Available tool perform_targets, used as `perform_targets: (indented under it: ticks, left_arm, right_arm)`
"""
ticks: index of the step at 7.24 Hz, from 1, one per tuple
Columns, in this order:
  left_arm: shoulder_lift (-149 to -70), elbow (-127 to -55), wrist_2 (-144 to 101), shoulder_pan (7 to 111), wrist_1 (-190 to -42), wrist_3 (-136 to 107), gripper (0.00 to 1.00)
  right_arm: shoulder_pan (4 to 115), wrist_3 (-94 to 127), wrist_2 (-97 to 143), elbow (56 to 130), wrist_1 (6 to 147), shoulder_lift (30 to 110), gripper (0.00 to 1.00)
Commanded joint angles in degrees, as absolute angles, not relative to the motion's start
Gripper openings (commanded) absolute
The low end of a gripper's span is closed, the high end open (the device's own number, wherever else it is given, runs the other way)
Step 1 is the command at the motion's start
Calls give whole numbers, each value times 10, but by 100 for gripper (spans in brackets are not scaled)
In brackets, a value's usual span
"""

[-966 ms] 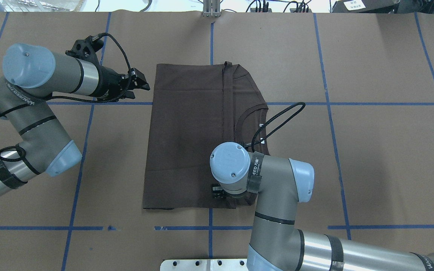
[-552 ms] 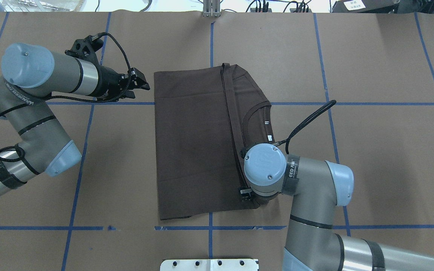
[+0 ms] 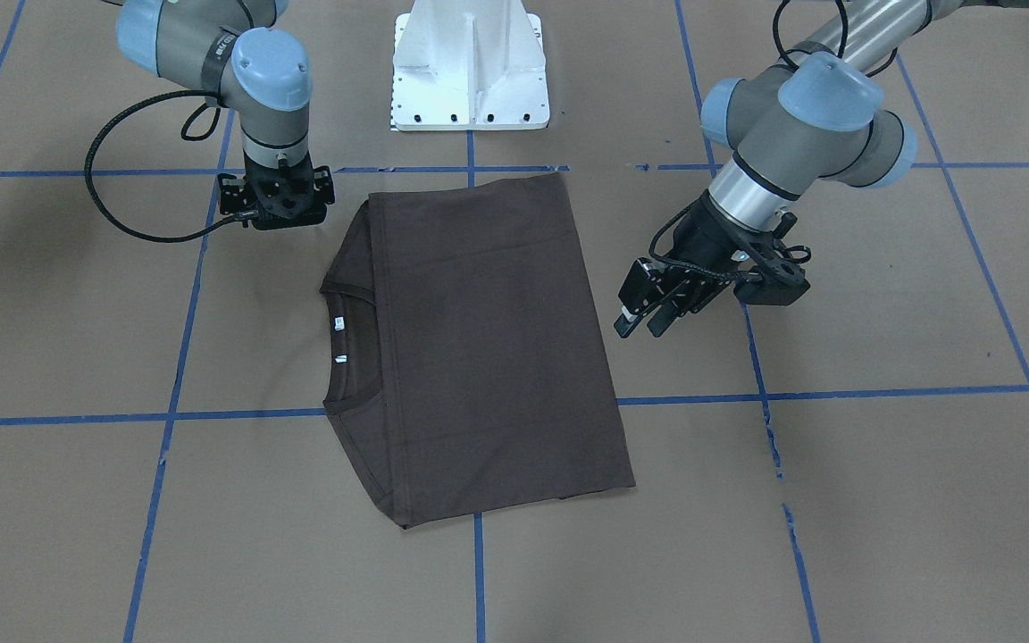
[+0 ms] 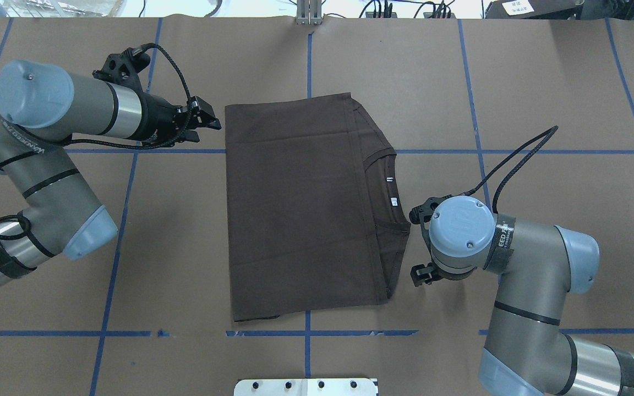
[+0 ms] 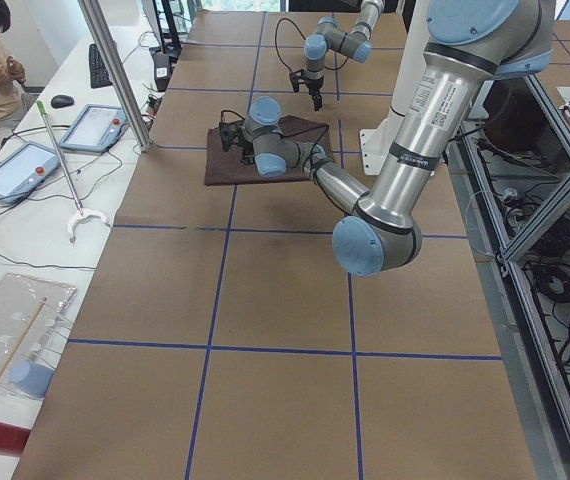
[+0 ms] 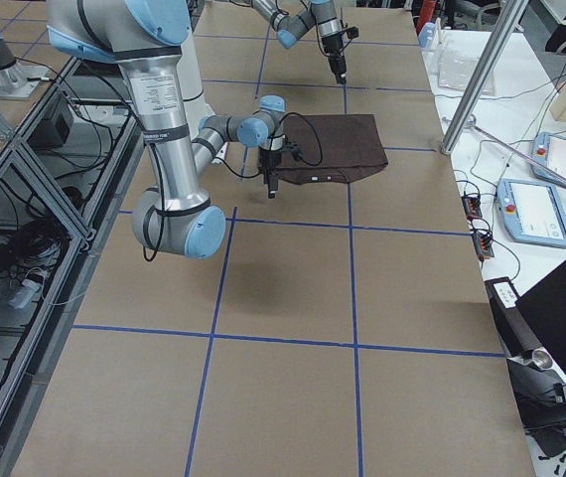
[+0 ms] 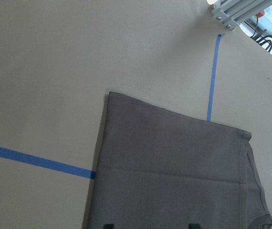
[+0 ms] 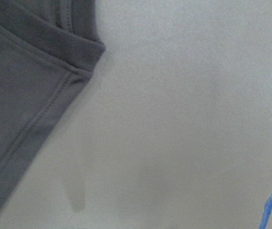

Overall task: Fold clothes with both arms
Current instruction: 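Move the right gripper to the folded corner nearest the robot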

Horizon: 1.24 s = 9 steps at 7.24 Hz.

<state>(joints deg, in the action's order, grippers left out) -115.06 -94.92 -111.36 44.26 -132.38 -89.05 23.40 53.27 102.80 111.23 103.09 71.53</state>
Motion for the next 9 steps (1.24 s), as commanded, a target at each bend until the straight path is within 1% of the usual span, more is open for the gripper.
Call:
perform_targets:
  ticks: [1, 3, 4, 5, 6, 7, 8, 9]
  left_arm:
    - [-1150, -955, -1114, 443, -1321, -891, 61]
    - [-1151, -955, -1113, 442, -1321, -891, 61]
    - [-1152, -955, -1112, 442, -1321, -891, 61]
    - [-1152, -955, -1111, 442, -1321, -890, 61]
    - [-1155, -955, -1111, 441, -1321, -890, 61]
    - [-1157, -955, -1111, 441, -1320, -890, 61]
    - [-1158, -957, -1110, 441, -1320, -890, 61]
    - [-1157, -960, -1110, 442, -1318, -890, 61]
  right_arm:
    - [211, 689, 1026, 1107, 1026, 671, 100]
    - [137, 998, 942, 1102, 874, 681, 100]
    - [118, 1050, 904, 1100, 851, 684, 100]
    - [116, 1147, 902, 1099, 833, 692, 100]
    - [114, 1202, 892, 1101, 808, 716, 87]
    - [113, 1206, 882, 1096, 801, 715, 83]
    - [113, 1207, 882, 1092, 801, 716, 82]
    - [113, 1207, 882, 1092, 801, 713, 68]
